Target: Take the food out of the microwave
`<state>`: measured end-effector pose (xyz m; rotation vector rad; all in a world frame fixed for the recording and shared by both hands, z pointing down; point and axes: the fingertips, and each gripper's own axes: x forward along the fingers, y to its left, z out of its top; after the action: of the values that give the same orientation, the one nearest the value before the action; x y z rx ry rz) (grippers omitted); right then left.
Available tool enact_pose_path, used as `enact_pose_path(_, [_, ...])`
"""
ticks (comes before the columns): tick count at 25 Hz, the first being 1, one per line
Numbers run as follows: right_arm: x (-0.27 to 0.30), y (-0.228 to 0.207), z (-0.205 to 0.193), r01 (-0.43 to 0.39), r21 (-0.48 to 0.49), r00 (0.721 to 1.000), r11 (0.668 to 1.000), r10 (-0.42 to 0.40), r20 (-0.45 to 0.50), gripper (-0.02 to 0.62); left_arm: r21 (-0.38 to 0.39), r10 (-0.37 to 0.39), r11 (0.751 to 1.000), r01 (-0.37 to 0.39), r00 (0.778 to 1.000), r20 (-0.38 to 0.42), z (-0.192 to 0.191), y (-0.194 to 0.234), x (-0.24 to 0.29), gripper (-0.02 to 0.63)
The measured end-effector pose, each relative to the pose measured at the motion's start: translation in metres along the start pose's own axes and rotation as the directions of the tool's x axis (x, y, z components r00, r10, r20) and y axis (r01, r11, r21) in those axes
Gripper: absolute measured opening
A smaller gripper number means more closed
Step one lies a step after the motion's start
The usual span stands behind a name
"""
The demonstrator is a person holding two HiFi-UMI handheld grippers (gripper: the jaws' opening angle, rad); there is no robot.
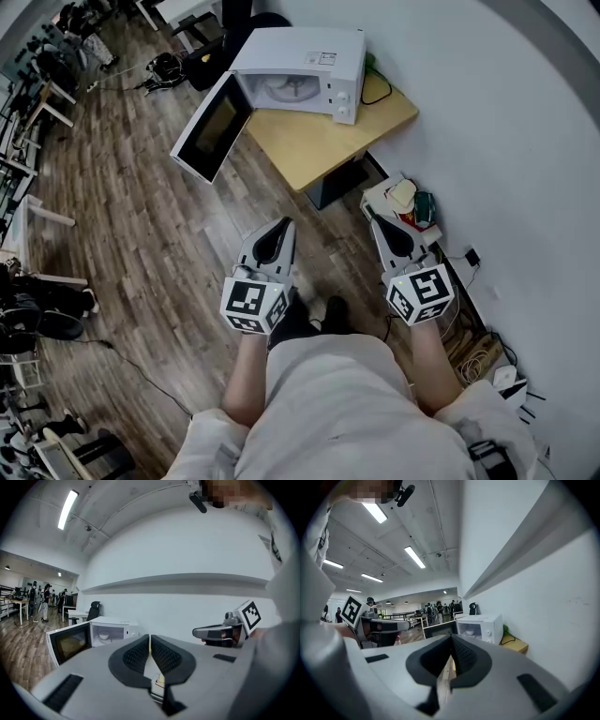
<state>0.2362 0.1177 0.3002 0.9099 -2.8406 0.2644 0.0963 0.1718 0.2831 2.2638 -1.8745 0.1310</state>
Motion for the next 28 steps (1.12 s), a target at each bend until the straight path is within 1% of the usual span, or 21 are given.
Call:
enact_pose_path(7, [0.009,0.002,-0.005,0.005,-0.016,1.000,1.000,-0.005,-0.015,-0.002,-0.006,-0.005,1.000,0.005,1.000,-0.007,-0.004,0.007,0.004,0.015])
enact_pose_path(11, [0.021,0.002,-0.005,0.012,-0.017,1.000,1.000,-0.012,-0.025,-0.002,-0.009,0.001,1.000,-0.002,1.000,-0.011,-0.007,0.020,0.010,0.015])
enact_pose_path(16, [0.040,0.008,-0.003,0.005,-0.023,0.999,1.000,-0.006,-0.038,-0.002,-0.023,0.015,1.000,-0.015,1.000,-0.006,-0.007,0.043,0.020,0.015])
enact_pose_path(28, [0.127,0.005,0.021,0.024,-0.044,0.999,0.999,-0.026,-0.043,-0.002,-0.013,-0.015,1.000,0.015,1.000,-0.014,0.005,0.121,0.069,0.015])
